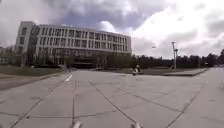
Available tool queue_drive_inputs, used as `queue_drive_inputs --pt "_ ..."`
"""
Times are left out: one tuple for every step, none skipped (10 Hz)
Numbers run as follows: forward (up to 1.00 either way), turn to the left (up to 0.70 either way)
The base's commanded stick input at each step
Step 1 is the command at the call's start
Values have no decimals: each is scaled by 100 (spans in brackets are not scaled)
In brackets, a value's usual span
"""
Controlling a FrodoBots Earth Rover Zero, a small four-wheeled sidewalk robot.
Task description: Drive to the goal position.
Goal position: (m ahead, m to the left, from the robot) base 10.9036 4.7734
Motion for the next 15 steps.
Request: queue_drive_inputs --pt "70 0" --pt "70 0" --pt "70 0" --pt "70 0" --pt "70 0" --pt "70 0" --pt "70 0" --pt "70 16" --pt "70 27" --pt "70 35" --pt "70 35" --pt "70 35" --pt "70 35" --pt "70 35" --pt "70 35"
